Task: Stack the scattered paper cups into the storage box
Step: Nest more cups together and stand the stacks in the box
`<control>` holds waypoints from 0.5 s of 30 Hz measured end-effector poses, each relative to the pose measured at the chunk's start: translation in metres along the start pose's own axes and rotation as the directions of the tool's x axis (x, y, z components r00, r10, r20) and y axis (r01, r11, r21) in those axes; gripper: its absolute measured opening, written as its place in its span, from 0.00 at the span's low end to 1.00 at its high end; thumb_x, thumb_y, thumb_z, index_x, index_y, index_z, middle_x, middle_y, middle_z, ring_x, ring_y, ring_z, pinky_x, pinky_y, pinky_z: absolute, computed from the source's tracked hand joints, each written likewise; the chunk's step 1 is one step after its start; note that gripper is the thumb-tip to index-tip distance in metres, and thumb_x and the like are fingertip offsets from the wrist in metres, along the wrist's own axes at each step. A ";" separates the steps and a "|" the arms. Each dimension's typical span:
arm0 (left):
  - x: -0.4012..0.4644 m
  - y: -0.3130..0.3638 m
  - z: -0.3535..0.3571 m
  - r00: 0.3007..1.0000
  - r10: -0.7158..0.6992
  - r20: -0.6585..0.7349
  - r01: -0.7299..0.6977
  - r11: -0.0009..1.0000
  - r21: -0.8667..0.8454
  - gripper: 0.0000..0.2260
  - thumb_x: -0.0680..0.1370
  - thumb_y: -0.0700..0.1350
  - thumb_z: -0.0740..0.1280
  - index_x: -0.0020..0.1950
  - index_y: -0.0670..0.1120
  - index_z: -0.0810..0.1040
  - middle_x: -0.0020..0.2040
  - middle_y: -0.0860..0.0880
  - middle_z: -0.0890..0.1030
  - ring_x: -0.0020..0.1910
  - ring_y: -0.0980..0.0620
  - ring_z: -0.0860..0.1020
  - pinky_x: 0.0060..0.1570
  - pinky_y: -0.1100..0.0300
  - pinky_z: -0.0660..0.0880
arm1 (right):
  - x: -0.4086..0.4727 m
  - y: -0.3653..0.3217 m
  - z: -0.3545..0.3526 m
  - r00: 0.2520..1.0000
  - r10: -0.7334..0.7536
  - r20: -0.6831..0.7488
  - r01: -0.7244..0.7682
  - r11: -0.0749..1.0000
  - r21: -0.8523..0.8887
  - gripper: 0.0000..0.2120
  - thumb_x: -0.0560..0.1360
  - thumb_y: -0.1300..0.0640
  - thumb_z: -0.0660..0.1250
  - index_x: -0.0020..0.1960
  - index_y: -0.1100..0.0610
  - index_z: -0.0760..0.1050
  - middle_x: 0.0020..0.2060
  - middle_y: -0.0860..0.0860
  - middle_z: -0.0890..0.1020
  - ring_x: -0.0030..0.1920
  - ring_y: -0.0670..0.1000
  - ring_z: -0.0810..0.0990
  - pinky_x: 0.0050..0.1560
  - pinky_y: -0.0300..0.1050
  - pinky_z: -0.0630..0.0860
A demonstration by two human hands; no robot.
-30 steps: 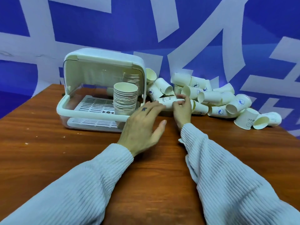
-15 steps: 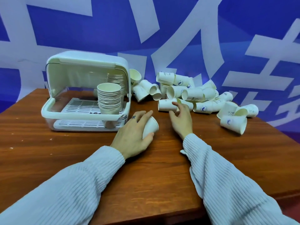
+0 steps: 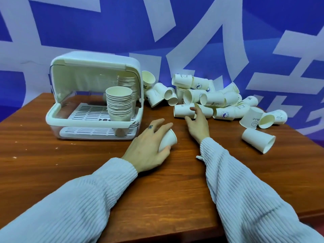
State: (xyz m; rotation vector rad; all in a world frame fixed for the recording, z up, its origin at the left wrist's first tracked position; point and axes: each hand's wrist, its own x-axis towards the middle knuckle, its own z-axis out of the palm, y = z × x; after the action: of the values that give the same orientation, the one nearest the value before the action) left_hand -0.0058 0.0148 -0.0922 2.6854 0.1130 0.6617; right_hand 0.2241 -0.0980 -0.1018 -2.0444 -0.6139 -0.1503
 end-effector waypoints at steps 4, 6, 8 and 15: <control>0.001 0.002 -0.003 0.999 -0.030 -0.033 0.028 0.998 -0.048 0.31 0.76 0.58 0.64 0.78 0.54 0.62 0.79 0.53 0.60 0.74 0.50 0.69 0.67 0.45 0.74 | -0.001 0.001 0.000 0.995 -0.052 -0.084 0.057 0.997 0.056 0.06 0.77 0.60 0.70 0.54 0.54 0.78 0.55 0.50 0.81 0.55 0.49 0.79 0.57 0.46 0.75; 0.000 0.004 -0.006 0.997 -0.044 -0.066 0.038 0.995 -0.092 0.30 0.75 0.58 0.63 0.76 0.51 0.64 0.76 0.52 0.63 0.71 0.50 0.71 0.67 0.46 0.73 | -0.004 -0.001 -0.002 0.990 -0.049 -0.133 0.060 0.995 0.080 0.05 0.76 0.61 0.70 0.48 0.53 0.77 0.50 0.50 0.82 0.52 0.49 0.79 0.56 0.46 0.76; 0.000 0.005 -0.009 0.992 -0.059 -0.115 0.043 0.990 -0.134 0.29 0.75 0.57 0.64 0.74 0.50 0.65 0.73 0.51 0.67 0.69 0.50 0.72 0.67 0.49 0.72 | -0.010 -0.006 -0.003 0.991 -0.022 -0.134 0.037 0.993 0.112 0.05 0.75 0.60 0.71 0.48 0.52 0.77 0.49 0.49 0.82 0.51 0.48 0.80 0.51 0.42 0.75; -0.001 0.006 -0.014 0.977 -0.101 -0.185 0.068 0.983 -0.173 0.25 0.77 0.51 0.70 0.72 0.50 0.66 0.70 0.52 0.69 0.66 0.51 0.72 0.61 0.56 0.70 | -0.020 -0.016 0.003 0.998 0.048 0.040 -0.053 0.990 0.132 0.14 0.74 0.40 0.71 0.48 0.47 0.70 0.44 0.46 0.85 0.42 0.49 0.85 0.50 0.53 0.80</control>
State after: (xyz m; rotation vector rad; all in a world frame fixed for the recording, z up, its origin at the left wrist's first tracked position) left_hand -0.0137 0.0135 -0.0788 2.4386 0.2128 0.8647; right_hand 0.1985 -0.0963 -0.0975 -1.9355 -0.5790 -0.0409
